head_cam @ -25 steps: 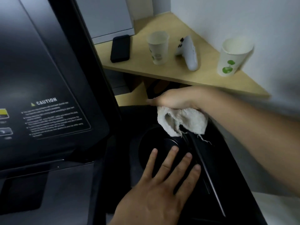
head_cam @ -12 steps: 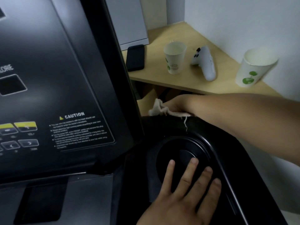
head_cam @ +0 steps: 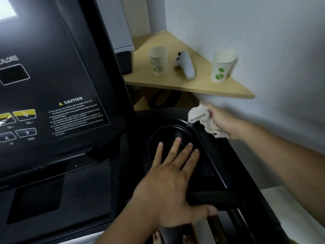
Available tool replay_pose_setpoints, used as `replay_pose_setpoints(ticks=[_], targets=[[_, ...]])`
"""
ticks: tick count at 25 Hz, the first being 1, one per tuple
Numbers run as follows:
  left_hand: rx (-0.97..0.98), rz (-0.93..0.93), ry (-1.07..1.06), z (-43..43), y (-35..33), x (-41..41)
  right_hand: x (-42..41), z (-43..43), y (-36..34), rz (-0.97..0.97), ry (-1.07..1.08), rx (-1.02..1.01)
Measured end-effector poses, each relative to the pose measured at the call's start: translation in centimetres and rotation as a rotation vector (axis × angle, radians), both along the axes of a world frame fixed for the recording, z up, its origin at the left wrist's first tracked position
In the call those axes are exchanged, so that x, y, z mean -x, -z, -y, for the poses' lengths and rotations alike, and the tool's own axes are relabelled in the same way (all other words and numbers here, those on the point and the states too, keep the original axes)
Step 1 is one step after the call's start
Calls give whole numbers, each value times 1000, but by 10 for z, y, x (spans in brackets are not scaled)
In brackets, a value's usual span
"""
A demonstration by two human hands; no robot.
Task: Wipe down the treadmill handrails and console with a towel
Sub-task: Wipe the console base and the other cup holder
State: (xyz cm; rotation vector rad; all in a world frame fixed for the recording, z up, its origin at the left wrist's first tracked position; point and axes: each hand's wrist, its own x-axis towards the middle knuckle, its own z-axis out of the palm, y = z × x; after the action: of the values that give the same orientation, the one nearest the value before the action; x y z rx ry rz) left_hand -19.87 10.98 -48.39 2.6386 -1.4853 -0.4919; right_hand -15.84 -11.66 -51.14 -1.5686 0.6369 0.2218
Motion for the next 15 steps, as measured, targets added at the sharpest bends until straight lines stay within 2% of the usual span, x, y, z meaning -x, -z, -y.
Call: replay_pose_setpoints(ticks=[1,4,6,8,10,12,15], targets=[[-15,23,4,1,0,1,17,0,1,15,32,97],[0,82,33,-1,4,1,70,-21,4,69,-205,607],[219,92,-12,-6,5,3,121,-39,4,151,-303,850],[474,39,-151,-12,7,2,168,-41,4,360,-367,866],[575,-33,-236,-12,6,-1,185,-28,13,503,-435,823],[533,23,-164,-10,9,-2,158,-18,14,441,-406,796],[519,79,-81,-9,11,0,102,-20,10,272,-233,695]])
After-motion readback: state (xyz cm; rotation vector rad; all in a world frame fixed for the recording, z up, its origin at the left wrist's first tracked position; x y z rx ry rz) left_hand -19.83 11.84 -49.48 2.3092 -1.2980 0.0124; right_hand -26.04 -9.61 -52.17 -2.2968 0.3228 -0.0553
